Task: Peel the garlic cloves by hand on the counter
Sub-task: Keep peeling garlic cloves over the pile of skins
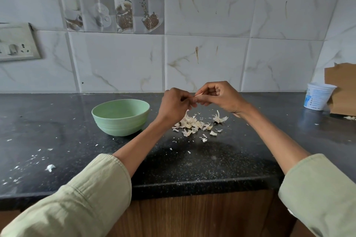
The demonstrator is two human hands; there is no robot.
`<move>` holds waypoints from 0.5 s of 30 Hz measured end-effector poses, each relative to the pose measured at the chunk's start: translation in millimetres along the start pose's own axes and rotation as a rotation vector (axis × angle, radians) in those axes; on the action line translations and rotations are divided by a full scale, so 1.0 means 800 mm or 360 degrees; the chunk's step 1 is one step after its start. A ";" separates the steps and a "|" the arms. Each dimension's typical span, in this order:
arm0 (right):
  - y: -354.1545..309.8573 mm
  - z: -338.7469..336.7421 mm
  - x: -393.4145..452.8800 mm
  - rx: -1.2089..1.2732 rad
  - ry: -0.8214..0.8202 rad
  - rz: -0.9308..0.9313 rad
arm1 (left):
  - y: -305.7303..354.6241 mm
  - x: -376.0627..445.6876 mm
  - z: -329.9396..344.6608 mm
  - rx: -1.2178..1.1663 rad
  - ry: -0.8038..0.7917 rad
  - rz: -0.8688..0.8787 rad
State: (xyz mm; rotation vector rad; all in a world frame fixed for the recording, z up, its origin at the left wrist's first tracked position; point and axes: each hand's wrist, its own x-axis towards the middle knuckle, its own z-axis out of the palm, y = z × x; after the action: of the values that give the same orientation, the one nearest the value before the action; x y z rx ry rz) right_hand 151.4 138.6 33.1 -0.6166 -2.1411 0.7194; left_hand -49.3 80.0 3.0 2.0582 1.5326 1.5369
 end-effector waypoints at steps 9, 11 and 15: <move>0.035 0.009 0.001 -0.0893 -0.0087 0.0150 | -0.014 0.001 0.007 0.0405 -0.0148 -0.0164; 0.040 0.012 0.000 -0.1058 -0.0190 0.0155 | -0.014 0.000 0.004 0.0418 -0.0155 -0.0161; 0.022 0.015 0.004 -0.0976 0.0158 -0.0024 | -0.011 -0.001 0.004 0.0415 -0.0152 -0.0144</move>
State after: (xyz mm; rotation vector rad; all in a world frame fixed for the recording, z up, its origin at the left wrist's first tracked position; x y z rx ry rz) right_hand 143.6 149.8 17.0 -0.9261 -2.2638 0.0017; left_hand -52.1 85.3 -4.7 2.1234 1.8450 1.2447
